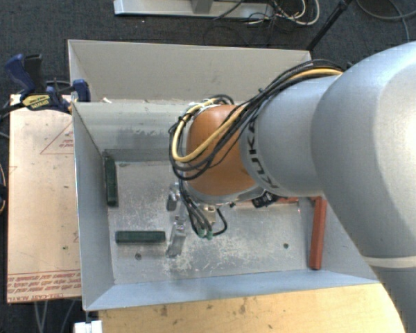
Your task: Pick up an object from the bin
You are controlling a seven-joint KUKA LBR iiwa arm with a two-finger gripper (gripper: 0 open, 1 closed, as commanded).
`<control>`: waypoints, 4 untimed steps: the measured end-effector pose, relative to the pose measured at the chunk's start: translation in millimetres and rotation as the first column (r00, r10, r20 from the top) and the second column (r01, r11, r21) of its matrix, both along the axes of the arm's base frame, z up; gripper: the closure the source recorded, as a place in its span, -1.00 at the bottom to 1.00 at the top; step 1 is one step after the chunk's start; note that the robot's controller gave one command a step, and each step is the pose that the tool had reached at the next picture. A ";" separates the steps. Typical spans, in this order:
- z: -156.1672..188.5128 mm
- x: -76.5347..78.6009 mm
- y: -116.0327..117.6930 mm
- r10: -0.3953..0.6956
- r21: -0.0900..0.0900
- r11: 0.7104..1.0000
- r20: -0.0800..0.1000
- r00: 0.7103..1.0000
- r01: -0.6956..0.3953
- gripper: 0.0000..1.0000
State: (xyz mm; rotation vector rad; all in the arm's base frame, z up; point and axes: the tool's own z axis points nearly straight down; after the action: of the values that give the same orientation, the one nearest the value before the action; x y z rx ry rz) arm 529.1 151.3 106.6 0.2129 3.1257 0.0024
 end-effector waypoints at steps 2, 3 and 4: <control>20.8 -2.5 47.0 -0.042 0.000 0.999 -0.007 0.999 0.042 -1.00; -38.4 -14.7 72.5 -0.087 -0.001 0.996 -0.010 0.996 0.087 -1.00; -36.6 -13.5 73.5 -0.092 0.001 0.996 -0.009 0.996 0.092 1.00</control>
Offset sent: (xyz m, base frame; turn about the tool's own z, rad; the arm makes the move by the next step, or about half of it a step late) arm -0.0024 0.0530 0.0264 0.0704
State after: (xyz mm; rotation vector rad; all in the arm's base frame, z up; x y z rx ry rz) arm 515.6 224.8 70.0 0.3572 3.1213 0.0032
